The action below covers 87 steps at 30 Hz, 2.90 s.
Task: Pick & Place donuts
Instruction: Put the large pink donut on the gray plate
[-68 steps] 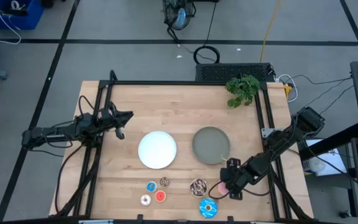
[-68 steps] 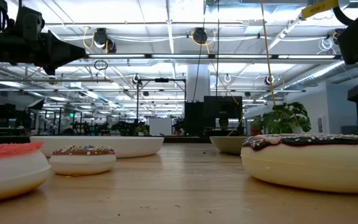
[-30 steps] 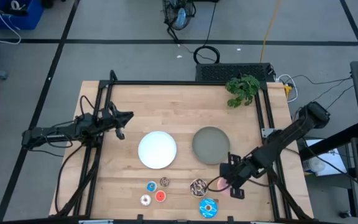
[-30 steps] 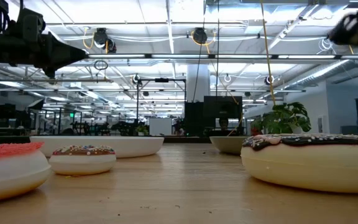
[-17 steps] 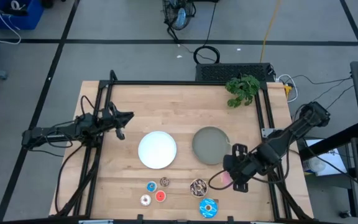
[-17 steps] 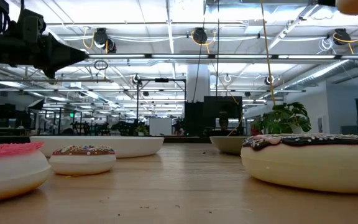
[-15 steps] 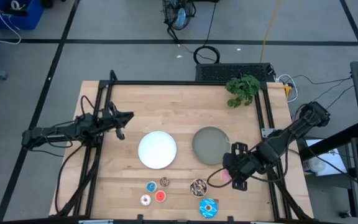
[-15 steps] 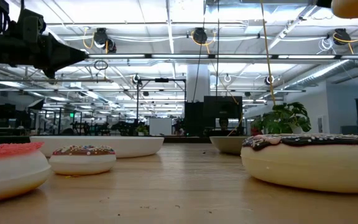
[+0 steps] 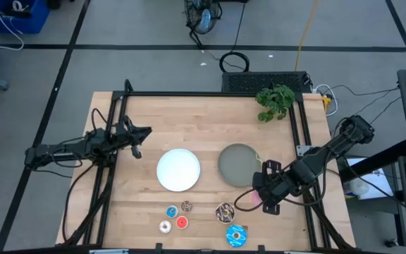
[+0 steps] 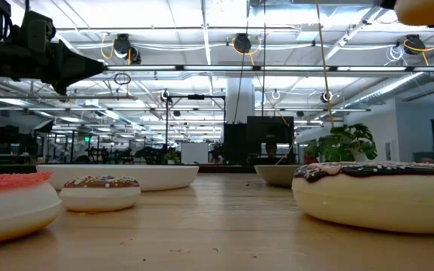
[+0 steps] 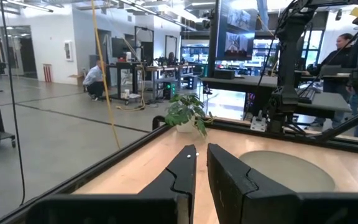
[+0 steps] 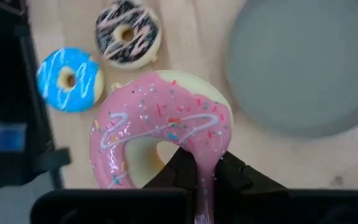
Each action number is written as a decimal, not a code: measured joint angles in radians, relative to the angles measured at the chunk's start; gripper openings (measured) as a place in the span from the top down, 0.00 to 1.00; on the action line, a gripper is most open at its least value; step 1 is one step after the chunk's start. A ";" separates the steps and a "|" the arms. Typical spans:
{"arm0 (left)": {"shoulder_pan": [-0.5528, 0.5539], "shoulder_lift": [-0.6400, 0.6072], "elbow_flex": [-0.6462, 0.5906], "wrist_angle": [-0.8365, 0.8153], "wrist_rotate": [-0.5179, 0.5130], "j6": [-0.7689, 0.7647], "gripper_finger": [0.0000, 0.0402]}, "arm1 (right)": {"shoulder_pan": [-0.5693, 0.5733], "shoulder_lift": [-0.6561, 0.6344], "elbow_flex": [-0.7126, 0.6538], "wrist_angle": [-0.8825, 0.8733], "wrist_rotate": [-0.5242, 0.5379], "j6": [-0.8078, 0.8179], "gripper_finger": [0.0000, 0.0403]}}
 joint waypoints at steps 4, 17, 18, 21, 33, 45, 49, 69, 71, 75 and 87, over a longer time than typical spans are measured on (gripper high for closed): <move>0.000 0.000 0.000 0.000 0.000 0.000 0.88 | -0.027 0.000 0.000 0.011 0.066 -0.023 0.97; 0.000 0.000 0.000 -0.002 -0.028 0.022 0.88 | -0.336 0.098 0.000 0.239 -0.088 -0.372 0.97; 0.000 0.000 0.000 -0.004 -0.029 0.024 0.88 | -0.364 0.105 0.000 0.235 -0.090 -0.397 0.97; 0.000 0.000 0.000 -0.008 -0.042 0.027 0.88 | -0.454 0.112 0.000 0.232 -0.088 -0.443 0.97; 0.000 0.000 0.000 -0.022 -0.045 0.027 0.88 | -0.737 0.111 -0.069 0.249 -0.119 -0.594 0.97; 0.000 0.000 0.000 -0.021 -0.046 0.026 0.88 | -0.770 0.110 -0.353 0.464 -0.192 -0.642 0.97; 0.000 0.000 0.000 -0.020 -0.046 0.026 0.88 | -0.770 0.110 -0.417 0.539 -0.192 -0.638 0.97; 0.000 0.000 0.000 -0.020 -0.046 0.042 0.88 | -0.778 0.110 -0.484 0.640 -0.148 -0.662 0.95; 0.000 0.000 0.000 -0.020 -0.046 0.042 0.88 | -0.778 0.110 -0.484 0.637 -0.120 -0.654 0.93; 0.000 0.000 0.000 -0.020 -0.046 0.042 0.88 | -0.778 0.110 -0.484 0.636 -0.114 -0.656 0.90; 0.000 0.000 0.000 -0.019 -0.046 0.042 0.88 | -0.755 0.110 -0.484 0.636 -0.079 -0.675 0.64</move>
